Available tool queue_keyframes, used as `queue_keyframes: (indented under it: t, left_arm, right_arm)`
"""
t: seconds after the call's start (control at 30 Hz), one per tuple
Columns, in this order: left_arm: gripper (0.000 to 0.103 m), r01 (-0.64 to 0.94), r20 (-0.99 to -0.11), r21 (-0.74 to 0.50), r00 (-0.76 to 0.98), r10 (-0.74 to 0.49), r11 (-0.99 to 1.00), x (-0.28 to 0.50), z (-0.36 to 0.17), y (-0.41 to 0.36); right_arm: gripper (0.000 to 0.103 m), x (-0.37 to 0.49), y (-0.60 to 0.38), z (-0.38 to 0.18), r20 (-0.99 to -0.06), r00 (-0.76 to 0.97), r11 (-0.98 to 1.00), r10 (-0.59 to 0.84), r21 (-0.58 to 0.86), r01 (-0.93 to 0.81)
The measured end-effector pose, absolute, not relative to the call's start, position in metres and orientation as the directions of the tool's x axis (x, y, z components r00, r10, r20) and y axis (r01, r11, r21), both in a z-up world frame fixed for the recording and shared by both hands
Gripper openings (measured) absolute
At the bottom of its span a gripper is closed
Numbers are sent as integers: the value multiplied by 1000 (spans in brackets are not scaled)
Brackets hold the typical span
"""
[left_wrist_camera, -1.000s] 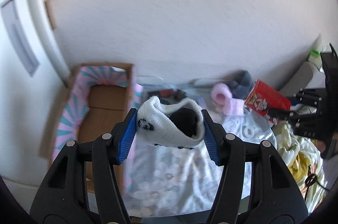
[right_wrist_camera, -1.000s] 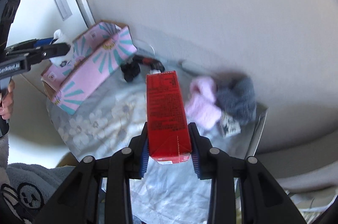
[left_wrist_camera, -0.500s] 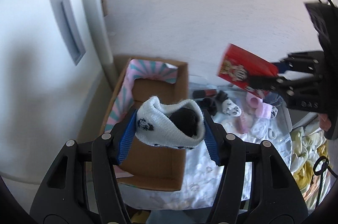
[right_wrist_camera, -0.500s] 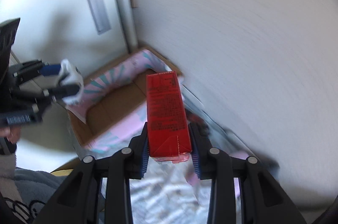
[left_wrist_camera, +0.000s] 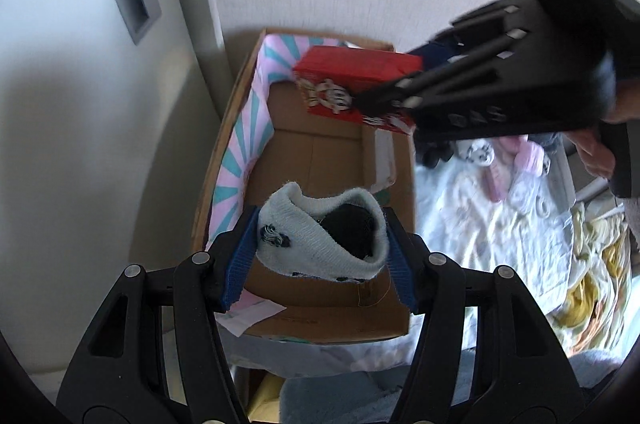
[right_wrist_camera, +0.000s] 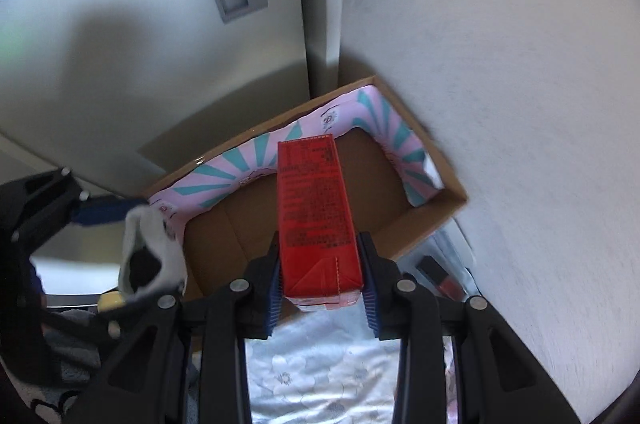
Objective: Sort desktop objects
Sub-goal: 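Carry both items into the cardboard box and open both tools to drop them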
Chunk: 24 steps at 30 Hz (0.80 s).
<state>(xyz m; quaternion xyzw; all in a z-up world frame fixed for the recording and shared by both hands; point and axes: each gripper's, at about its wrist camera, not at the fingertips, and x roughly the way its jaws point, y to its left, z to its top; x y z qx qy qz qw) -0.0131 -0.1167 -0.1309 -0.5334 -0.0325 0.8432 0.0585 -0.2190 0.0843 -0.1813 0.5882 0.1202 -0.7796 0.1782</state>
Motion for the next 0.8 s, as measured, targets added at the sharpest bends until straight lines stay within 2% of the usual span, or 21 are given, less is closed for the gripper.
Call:
queue_keyframes:
  t: [0.27, 0.8]
  left_arm:
    - [56, -95, -917, -136, -365, 161, -986, -26, -161, -125]
    - [57, -116, -935, -151, -306, 180, -982, -40, -177, -128]
  right_arm:
    - [31, -244, 74, -227, -983, -141, -932, -115, 58, 357]
    - [31, -260, 72, -245, -986, -112, -944, -122, 81, 321]
